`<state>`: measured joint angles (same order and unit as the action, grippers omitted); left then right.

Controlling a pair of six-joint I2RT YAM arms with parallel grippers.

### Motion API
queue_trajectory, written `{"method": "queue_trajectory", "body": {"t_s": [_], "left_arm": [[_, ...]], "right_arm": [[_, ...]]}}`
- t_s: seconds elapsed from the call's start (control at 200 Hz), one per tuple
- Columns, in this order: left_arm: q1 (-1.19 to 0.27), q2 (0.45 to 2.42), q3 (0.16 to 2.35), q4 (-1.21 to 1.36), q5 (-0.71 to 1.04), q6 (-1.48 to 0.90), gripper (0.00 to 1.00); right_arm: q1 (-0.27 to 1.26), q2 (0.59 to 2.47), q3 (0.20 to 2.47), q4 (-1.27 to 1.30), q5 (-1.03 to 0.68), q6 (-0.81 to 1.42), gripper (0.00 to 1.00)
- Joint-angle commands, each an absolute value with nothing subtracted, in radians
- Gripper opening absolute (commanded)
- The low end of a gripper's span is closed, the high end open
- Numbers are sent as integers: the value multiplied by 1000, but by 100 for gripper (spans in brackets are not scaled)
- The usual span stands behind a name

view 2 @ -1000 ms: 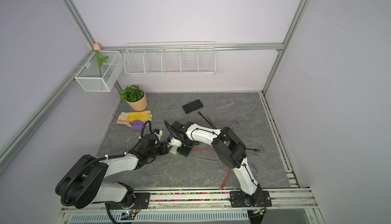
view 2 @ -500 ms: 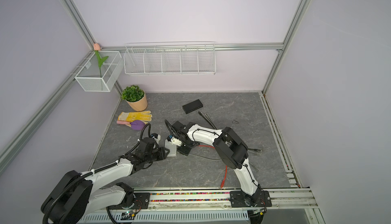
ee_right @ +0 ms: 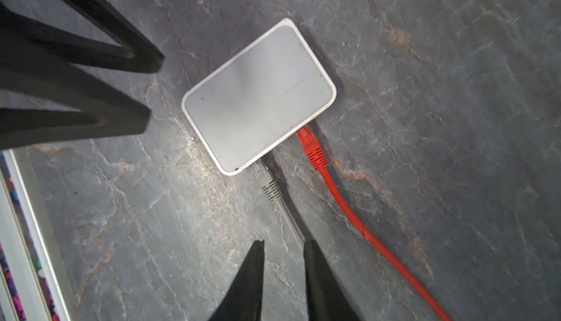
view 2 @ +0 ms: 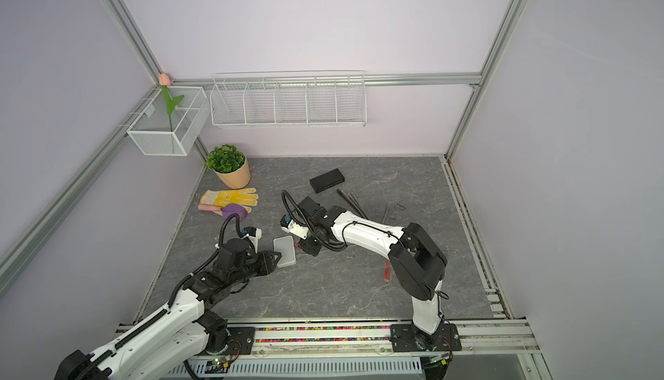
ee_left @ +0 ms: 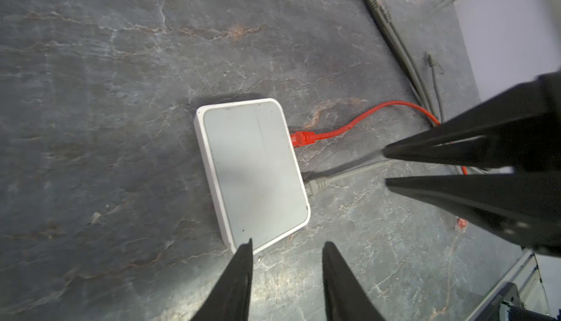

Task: Insert the plug into the switch port
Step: 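Open the right gripper and lift it off the seated grey plug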

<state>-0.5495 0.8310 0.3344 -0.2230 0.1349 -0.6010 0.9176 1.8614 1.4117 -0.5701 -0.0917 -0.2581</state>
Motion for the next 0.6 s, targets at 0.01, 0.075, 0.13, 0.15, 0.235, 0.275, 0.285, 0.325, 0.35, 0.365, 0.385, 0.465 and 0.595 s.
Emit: {"method": "queue_trajectory", "body": {"t_s": [0.01, 0.075, 0.13, 0.15, 0.235, 0.275, 0.285, 0.325, 0.35, 0.365, 0.385, 0.465, 0.595], "left_arm": [[-543, 871, 354, -233, 154, -595, 37], [-540, 877, 357, -228, 142, -598, 38], [-531, 872, 356, -221, 127, -605, 39], [-528, 870, 355, -218, 123, -608, 39], [-507, 870, 350, -190, 122, -629, 40], [-498, 876, 353, -181, 124, -632, 40], [-497, 878, 354, -180, 124, -633, 40], [-492, 887, 357, -177, 122, -633, 41], [-490, 892, 360, -176, 121, -632, 41], [-488, 895, 362, -176, 121, -634, 41], [-485, 899, 363, -174, 121, -633, 41], [-482, 917, 362, -157, 118, -635, 42], [-469, 947, 362, -135, 112, -634, 42]], "right_arm": [[907, 1832, 1381, -573, -72, -252, 27], [894, 1824, 1366, -551, -45, -237, 28], [869, 1824, 1358, -518, -23, -208, 27], [856, 1826, 1357, -504, -22, -196, 28], [792, 1867, 1382, -481, -28, -151, 27], [770, 1898, 1408, -491, -16, -145, 27], [767, 1910, 1415, -493, -9, -143, 27], [754, 1944, 1442, -507, 22, -138, 27], [747, 1964, 1458, -514, 39, -138, 26], [742, 1979, 1469, -518, 52, -137, 26], [738, 1991, 1478, -522, 61, -137, 26], [710, 2057, 1525, -553, 85, -121, 25], [686, 2135, 1564, -593, 74, -98, 24]]}}
